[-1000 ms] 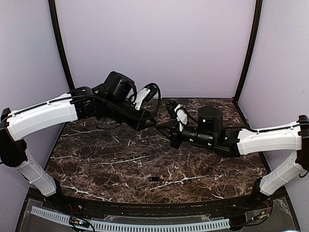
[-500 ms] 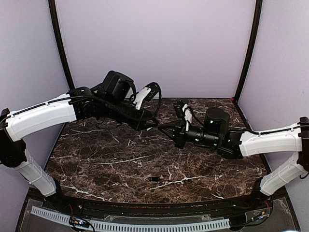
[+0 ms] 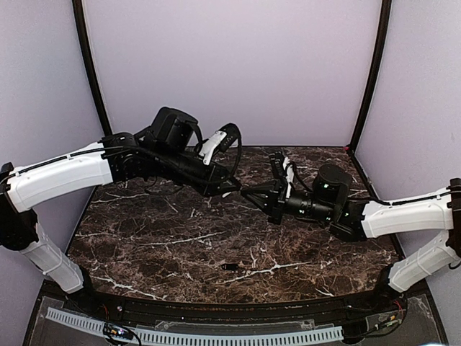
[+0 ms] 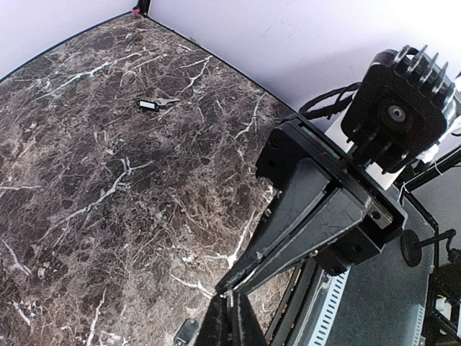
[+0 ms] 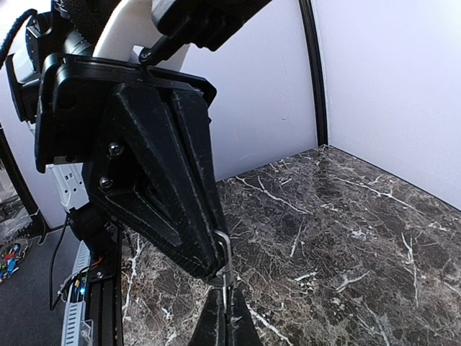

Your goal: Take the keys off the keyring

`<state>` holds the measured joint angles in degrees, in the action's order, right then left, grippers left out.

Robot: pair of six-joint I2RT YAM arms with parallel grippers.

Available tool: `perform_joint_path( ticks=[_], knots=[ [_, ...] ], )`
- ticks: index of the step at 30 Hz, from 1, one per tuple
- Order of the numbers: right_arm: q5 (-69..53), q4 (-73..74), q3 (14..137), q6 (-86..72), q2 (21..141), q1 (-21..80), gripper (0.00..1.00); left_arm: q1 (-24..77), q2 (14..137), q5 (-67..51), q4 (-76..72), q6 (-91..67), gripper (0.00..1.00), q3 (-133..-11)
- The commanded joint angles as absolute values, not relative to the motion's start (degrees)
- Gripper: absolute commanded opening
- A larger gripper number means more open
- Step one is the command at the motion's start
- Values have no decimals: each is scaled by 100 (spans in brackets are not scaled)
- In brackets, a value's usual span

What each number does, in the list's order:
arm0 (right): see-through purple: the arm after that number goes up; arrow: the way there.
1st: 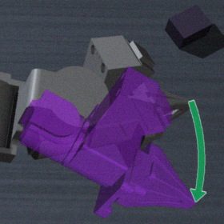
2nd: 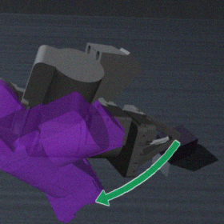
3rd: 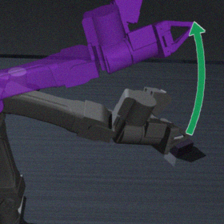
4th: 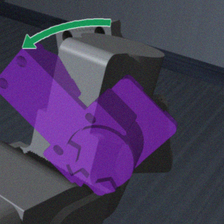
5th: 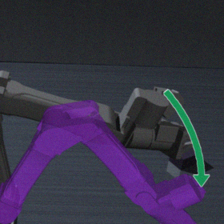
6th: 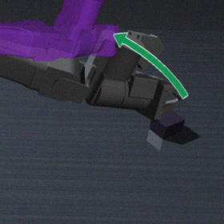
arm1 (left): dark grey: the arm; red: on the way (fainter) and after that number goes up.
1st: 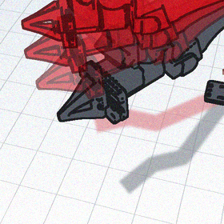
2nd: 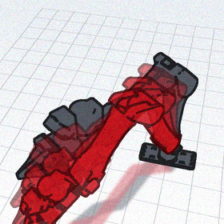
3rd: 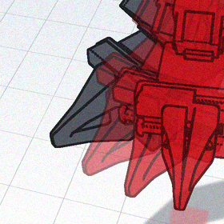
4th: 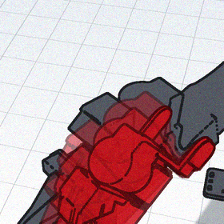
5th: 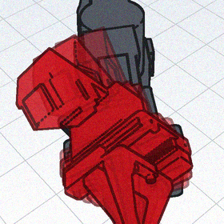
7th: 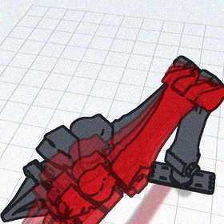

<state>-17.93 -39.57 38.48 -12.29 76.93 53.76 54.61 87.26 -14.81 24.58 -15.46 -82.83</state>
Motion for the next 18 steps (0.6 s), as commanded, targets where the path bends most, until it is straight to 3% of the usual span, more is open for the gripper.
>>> perform_joint_path(
  ticks=[1,18],
  knots=[
    [-2095,-4624,3724,-968,7365,5317,0,5353,8490,-1236,2695,-1702,0,-8134],
    [-2430,-3668,4175,-984,7425,5267,0,5315,8164,-699,2677,-1487,0,-8149]
  ],
)
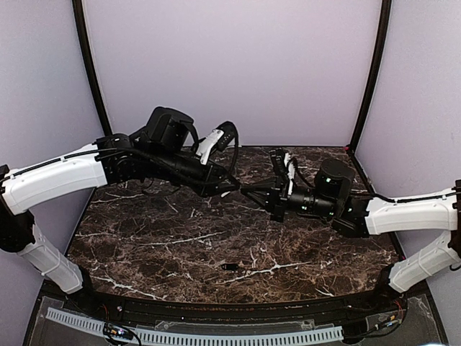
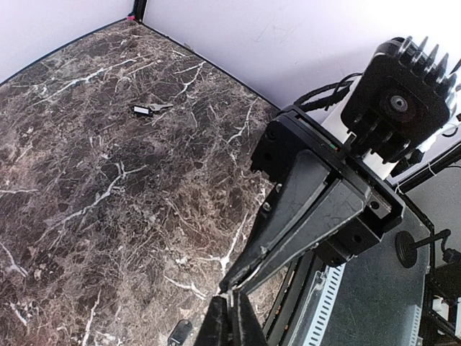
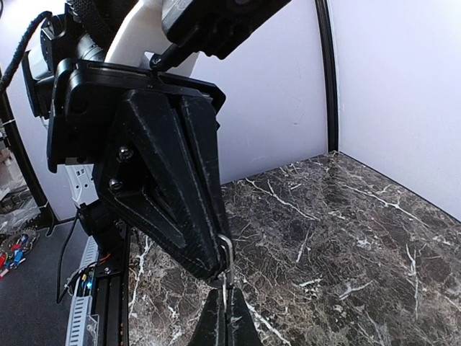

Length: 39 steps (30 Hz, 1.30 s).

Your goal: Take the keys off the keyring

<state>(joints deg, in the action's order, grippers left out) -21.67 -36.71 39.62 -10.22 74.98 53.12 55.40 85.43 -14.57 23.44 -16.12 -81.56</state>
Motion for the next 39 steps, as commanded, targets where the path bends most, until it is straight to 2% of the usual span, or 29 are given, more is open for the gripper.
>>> perform_joint_path(
  ticks=[1,19,27,39],
  knots=[
    [-2410,-3603,4187,-954,7474,5267,0,5295,8124,-755,2629,-1531,0,-8149],
    [-2107,-2791,4370,-447,7849,5274,0,4667,7825,-2214,1638,-2285,0,-7602],
    [-2181,-3083,4238,-580,7616,5273,0,4667,7946,-1824,1876,-2077,0,-7622],
    [-2426,-3324,4383,-992,7602,5274,0,4680,8083,-1895,1997,-1852,0,-7576]
  ],
)
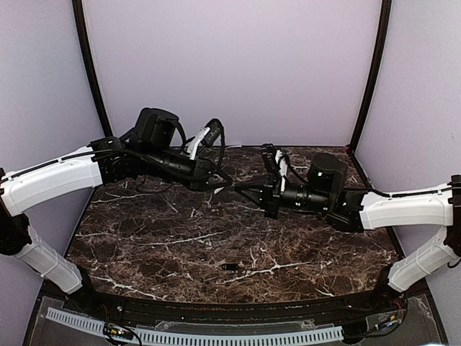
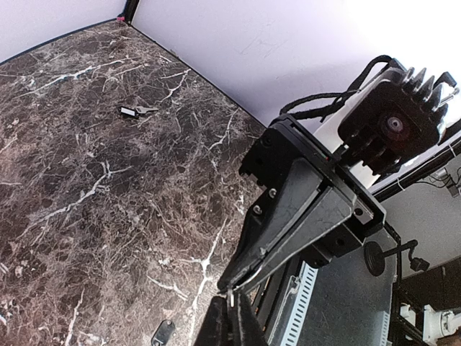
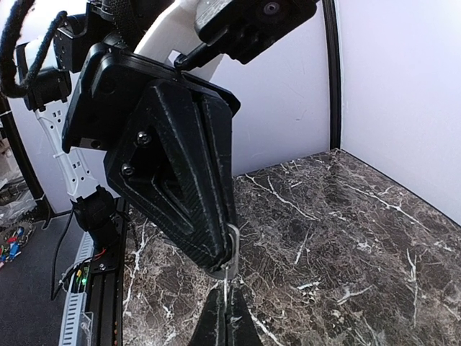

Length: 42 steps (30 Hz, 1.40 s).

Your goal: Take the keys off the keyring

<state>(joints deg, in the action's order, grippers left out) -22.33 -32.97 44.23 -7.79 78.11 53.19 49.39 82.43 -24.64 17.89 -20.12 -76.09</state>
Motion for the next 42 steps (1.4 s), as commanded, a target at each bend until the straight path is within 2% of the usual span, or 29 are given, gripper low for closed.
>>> perform_joint_path(
  ticks=[1,9,23,26,34,39,42],
  knots=[
    [-2426,-3372,4371,-1047,7598,5278,0,4688,8098,-1931,2000,-1842,0,-7574],
    [-2447,-3772,4375,-1441,7777,5273,0,4819,8174,-2308,1725,-1787,0,-7441],
    [-2438,-3537,4611,-1703,7898,5249,0,5099,8310,-2181,1867,-1260,0,-7495],
    [-2582,-3480,4694,-1841,7963,5215,3,5132,8270,-2180,1828,-1077,0,-7429],
    [-2823,-3522,4612,-2031,7949,5085,23,5133,8150,-1813,1760,-1096,0,-7277],
    [-2923,-3510,4495,-1983,7799,5027,45,5109,8089,-1484,1797,-1271,0,-7286],
    [-2935,-3373,4440,-1956,7668,4960,53,5089,8060,-1563,1785,-1301,0,-7285]
  ],
)
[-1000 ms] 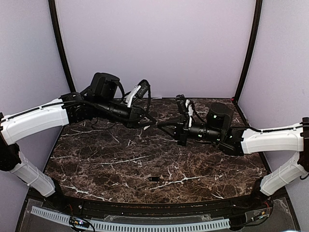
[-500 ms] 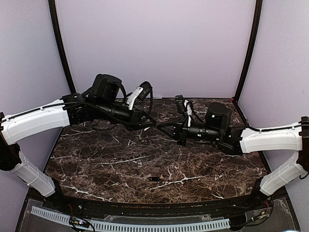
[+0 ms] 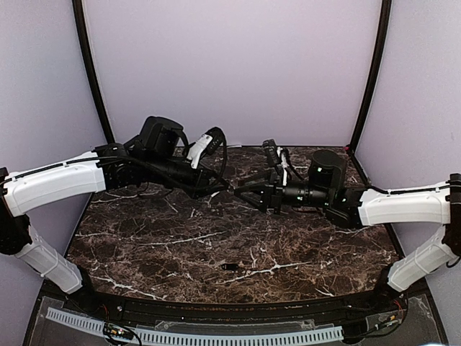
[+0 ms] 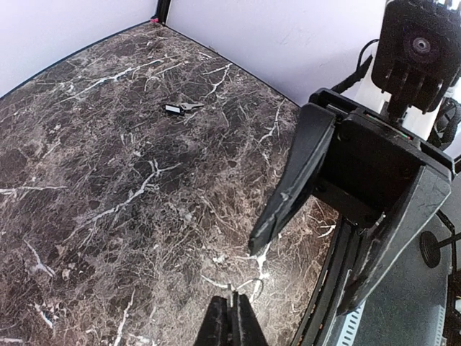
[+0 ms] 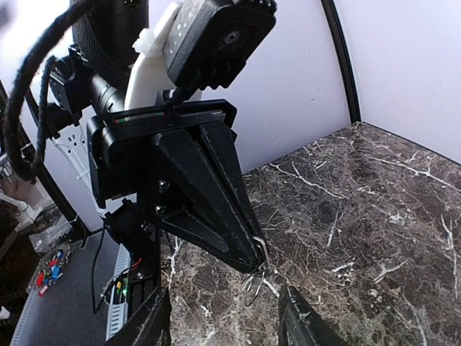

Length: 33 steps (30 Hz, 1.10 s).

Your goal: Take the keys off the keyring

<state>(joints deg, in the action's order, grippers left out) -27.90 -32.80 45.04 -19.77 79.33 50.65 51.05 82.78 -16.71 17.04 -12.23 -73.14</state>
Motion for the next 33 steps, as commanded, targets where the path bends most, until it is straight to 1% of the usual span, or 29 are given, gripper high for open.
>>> perform_joint_path(
  ticks=[1,6,10,14,17,24,31,33],
  knots=[
    [-2951,-3268,4457,-1972,7643,4941,54,5089,8060,-1597,1789,-1284,0,-7286],
    [-3068,-2404,4943,-2362,7796,4814,54,5089,8086,-1639,1879,-1115,0,-7295],
    [-3472,-1907,5286,-2667,8133,4783,51,5089,8077,-1628,1903,-1089,0,-7301],
    [-3742,-1595,5545,-2786,8342,4783,46,5089,8093,-1610,1954,-1064,0,-7316],
    [-3879,-1399,5753,-2811,8450,4789,40,5089,8103,-1577,1996,-1055,0,-7324],
    [-3846,-1350,5866,-2852,8603,4789,28,5098,8084,-1619,1986,-1062,0,-7323],
    [-3840,-1370,5989,-2910,8790,4790,21,5098,8068,-1677,1995,-1071,0,-7332],
    [-3836,-1384,5987,-2911,8819,4789,15,5098,8068,-1683,2003,-1072,0,-7335]
  ],
)
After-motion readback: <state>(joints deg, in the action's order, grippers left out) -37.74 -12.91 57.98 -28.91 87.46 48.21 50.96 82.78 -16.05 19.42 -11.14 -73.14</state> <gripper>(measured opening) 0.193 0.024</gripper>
